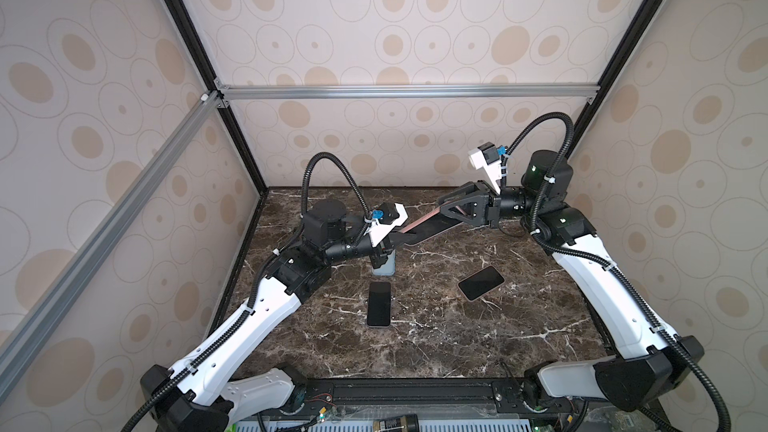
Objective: Take the phone out of the phone case
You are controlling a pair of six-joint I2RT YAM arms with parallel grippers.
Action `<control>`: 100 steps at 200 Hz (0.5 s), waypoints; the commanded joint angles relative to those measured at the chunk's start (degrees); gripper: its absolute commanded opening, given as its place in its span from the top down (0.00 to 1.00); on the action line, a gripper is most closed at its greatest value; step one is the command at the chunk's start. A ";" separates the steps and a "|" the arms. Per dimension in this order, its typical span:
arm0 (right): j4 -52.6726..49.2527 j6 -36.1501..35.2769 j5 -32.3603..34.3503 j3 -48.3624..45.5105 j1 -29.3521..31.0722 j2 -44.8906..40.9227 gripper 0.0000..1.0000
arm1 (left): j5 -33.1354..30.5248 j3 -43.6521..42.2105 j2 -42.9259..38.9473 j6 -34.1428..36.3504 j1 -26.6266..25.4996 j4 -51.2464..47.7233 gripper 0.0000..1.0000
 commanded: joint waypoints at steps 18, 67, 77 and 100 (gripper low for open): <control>-8.77 9.59 4.80 -0.03 0.33 1.56 0.64 | -15.14 2.02 -2.54 6.94 0.91 10.85 1.00; -6.88 11.26 4.92 0.39 0.22 2.36 0.61 | -16.64 1.13 -3.07 7.43 0.97 11.21 1.00; -4.56 12.81 4.77 0.35 0.20 2.33 0.59 | -16.72 0.82 -3.16 7.47 0.89 10.99 1.00; 0.94 15.46 4.74 1.50 0.23 2.35 0.40 | -16.55 -0.47 -3.67 7.15 0.96 11.11 1.00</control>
